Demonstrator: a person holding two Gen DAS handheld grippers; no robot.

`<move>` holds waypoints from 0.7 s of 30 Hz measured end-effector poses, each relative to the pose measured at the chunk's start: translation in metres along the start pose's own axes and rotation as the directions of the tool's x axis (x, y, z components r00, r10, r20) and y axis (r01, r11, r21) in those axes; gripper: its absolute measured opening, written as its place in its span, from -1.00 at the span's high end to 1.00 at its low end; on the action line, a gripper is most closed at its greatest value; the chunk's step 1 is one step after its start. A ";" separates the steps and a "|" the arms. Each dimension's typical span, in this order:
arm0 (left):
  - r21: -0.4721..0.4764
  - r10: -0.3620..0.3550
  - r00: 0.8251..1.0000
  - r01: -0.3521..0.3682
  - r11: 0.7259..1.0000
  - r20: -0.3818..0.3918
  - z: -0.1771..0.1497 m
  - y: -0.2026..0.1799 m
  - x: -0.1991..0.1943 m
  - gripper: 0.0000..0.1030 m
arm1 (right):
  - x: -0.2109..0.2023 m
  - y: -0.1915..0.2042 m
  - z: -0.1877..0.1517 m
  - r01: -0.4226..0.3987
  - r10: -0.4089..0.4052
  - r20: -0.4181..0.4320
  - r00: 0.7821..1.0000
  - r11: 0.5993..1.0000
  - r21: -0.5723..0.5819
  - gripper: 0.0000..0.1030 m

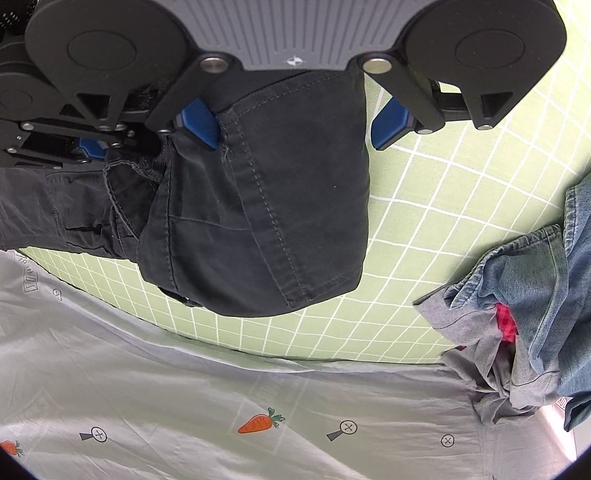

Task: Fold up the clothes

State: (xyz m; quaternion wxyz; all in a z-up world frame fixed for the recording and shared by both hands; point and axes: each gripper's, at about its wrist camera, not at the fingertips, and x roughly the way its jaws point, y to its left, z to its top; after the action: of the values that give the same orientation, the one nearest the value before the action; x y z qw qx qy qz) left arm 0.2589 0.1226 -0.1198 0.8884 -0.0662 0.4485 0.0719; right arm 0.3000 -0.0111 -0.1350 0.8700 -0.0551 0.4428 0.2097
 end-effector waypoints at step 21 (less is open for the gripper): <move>0.193 -0.102 0.988 0.078 0.978 0.115 0.008 -0.130 -0.036 -0.73 | -0.137 -0.116 -0.027 0.123 -0.158 0.324 0.933 0.984 0.125 0.86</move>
State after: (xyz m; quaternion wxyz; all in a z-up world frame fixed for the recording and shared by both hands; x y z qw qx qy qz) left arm 0.2680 -0.0059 -0.0792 0.9193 0.0023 0.3936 -0.0073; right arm 0.2566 -0.1676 -0.0532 0.9466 -0.0055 0.2948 0.1302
